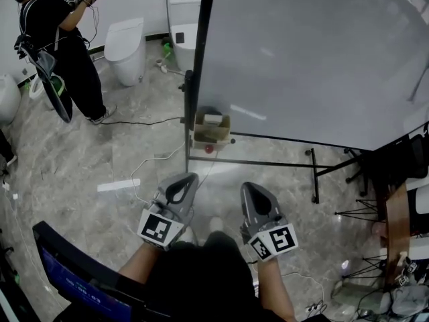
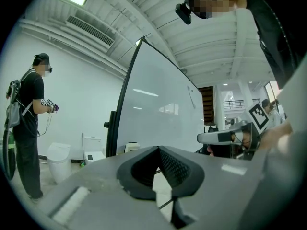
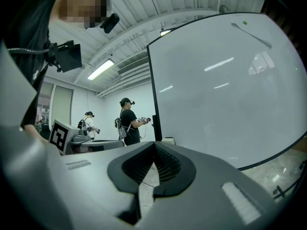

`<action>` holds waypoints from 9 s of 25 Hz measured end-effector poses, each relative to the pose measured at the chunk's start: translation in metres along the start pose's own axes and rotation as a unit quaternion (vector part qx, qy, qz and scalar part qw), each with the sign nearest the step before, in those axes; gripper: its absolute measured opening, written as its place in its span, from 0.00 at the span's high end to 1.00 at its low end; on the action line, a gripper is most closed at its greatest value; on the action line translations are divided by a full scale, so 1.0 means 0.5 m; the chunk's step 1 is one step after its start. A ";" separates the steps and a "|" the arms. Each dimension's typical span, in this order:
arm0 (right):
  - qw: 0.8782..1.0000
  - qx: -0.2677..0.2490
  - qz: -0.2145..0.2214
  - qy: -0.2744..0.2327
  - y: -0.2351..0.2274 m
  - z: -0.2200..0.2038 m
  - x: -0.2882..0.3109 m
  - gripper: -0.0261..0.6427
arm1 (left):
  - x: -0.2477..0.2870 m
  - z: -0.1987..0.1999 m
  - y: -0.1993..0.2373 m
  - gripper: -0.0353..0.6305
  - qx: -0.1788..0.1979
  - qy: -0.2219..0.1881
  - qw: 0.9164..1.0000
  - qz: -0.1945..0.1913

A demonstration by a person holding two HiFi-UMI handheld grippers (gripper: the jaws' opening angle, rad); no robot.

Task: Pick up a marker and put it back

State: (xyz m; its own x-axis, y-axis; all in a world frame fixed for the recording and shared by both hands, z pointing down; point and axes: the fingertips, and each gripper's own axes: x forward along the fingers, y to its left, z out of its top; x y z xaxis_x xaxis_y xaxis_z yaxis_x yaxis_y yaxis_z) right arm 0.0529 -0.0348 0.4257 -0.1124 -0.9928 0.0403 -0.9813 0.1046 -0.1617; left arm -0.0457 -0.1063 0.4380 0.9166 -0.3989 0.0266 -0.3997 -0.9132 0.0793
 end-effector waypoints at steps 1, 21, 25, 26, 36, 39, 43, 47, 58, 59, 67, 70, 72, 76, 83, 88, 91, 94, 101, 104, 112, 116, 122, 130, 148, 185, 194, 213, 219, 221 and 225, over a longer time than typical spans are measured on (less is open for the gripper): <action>1.000 -0.001 0.005 0.002 -0.008 -0.002 0.009 0.95 | 0.009 0.001 0.002 0.94 0.003 0.001 1.000 0.004; 0.992 -0.032 0.119 0.018 -0.130 -0.025 0.167 0.95 | 0.231 -0.062 0.005 0.94 0.053 0.040 0.995 0.077; 0.991 -0.038 0.128 0.031 -0.148 -0.046 0.189 0.93 | 0.246 -0.082 0.014 0.94 0.054 0.050 0.993 0.093; 0.990 -0.041 0.132 0.036 -0.151 -0.055 0.196 0.88 | 0.248 -0.086 0.017 0.94 0.054 0.051 0.992 0.097; 0.985 -0.045 0.157 0.062 -0.157 -0.110 0.252 0.74 | 0.230 -0.083 0.042 0.94 0.047 0.054 0.987 0.146; 0.984 -0.046 0.160 0.067 -0.157 -0.120 0.270 0.72 | 0.220 -0.084 0.049 0.94 0.044 0.058 0.985 0.158; 0.983 -0.043 0.165 0.074 -0.156 -0.136 0.282 0.72 | 0.213 -0.089 0.051 0.94 0.044 0.063 0.983 0.167; 0.981 -0.048 0.171 0.076 -0.149 -0.141 0.295 0.73 | 0.209 -0.085 0.055 0.94 0.044 0.061 0.982 0.174; 0.980 -0.087 0.158 0.079 -0.154 -0.139 0.306 0.84 | 0.201 -0.082 0.070 0.94 0.044 0.060 0.980 0.183; 0.980 -0.090 0.157 0.079 -0.154 -0.137 0.306 0.84 | 0.201 -0.081 0.070 0.94 0.044 0.059 0.980 0.183; 0.981 -0.097 0.153 0.073 -0.151 -0.131 0.301 0.84 | 0.193 -0.071 0.068 0.94 0.047 0.051 0.981 0.183; 0.981 -0.099 0.150 0.070 -0.150 -0.127 0.299 0.84 | 0.186 -0.069 0.068 0.94 0.047 0.048 0.981 0.185; 0.982 -0.097 0.148 0.064 -0.150 -0.115 0.295 0.84 | 0.180 -0.064 0.066 0.94 0.046 0.045 0.980 0.186; 0.983 -0.101 0.143 0.055 -0.148 -0.099 0.289 0.84 | 0.172 -0.057 0.063 0.94 0.048 0.041 0.981 0.185; 0.986 -0.103 0.128 0.040 -0.136 -0.060 0.271 0.84 | 0.162 -0.039 0.051 0.94 0.055 0.030 0.983 0.173; 0.986 -0.113 0.120 0.035 -0.136 -0.061 0.256 0.84 | 0.158 -0.032 0.047 0.94 0.064 0.027 0.985 0.161; 0.986 -0.117 0.115 0.032 -0.134 -0.057 0.249 0.84 | 0.157 -0.027 0.045 0.94 0.067 0.024 0.986 0.154; 0.988 -0.108 0.111 0.025 -0.124 -0.037 0.245 0.84 | 0.154 -0.021 0.042 0.94 0.071 0.022 0.986 0.146; 0.988 -0.120 0.099 0.012 -0.122 -0.019 0.229 0.84 | 0.152 -0.011 0.040 0.94 0.074 0.019 0.988 0.131; 0.988 -0.121 0.096 0.006 -0.121 -0.009 0.228 0.84 | 0.156 -0.013 0.045 0.94 0.075 0.016 0.989 0.124; 0.990 -0.115 0.083 -0.022 -0.113 0.030 0.197 0.84 | 0.156 0.007 0.043 0.94 0.082 0.008 0.991 0.109; 0.991 -0.110 0.074 -0.035 -0.117 0.049 0.184 0.84 | 0.159 0.015 0.050 0.94 0.090 0.003 0.991 0.103; 0.990 -0.113 0.070 -0.049 -0.112 0.088 0.154 0.84 | 0.156 0.035 0.050 0.94 0.099 -0.001 0.990 0.097; 0.987 -0.128 0.070 -0.067 -0.092 0.136 0.112 0.84 | 0.137 0.072 0.050 0.94 0.098 -0.016 0.991 0.094; 0.985 -0.138 0.068 -0.083 -0.080 0.174 0.070 0.84 | 0.100 0.092 0.055 0.94 0.100 -0.018 0.990 0.099; 0.982 -0.128 0.119 -0.070 -0.084 0.139 0.155 0.85 | 0.111 0.077 0.071 0.94 0.086 -0.011 0.988 0.124; 0.981 -0.125 0.139 -0.054 -0.086 0.092 0.219 0.85 | 0.109 0.058 0.076 0.94 0.080 -0.001 0.987 0.137; 0.978 -0.109 0.176 0.002 -0.103 -0.032 0.311 0.85 | 0.059 0.053 0.108 0.94 0.073 0.012 0.975 0.208; 0.976 -0.115 0.183 0.022 -0.108 -0.059 0.328 0.85 | 0.052 0.051 0.115 0.94 0.072 0.014 0.971 0.226; 0.975 -0.116 0.186 0.024 -0.109 -0.065 0.333 0.85 | 0.049 0.052 0.116 0.94 0.074 0.015 0.970 0.230; 0.974 -0.114 0.192 0.029 -0.110 -0.082 0.344 0.85 | 0.047 0.052 0.121 0.94 0.076 0.017 0.969 0.236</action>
State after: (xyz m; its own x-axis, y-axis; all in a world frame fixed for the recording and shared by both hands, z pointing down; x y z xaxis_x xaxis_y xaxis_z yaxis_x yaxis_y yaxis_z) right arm 0.0811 -0.2090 0.4821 -0.4798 -0.8741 0.0763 -0.8739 0.4838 0.0475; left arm -0.0485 -0.1728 0.4175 0.6298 -0.7746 0.0580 -0.7687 -0.6323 -0.0967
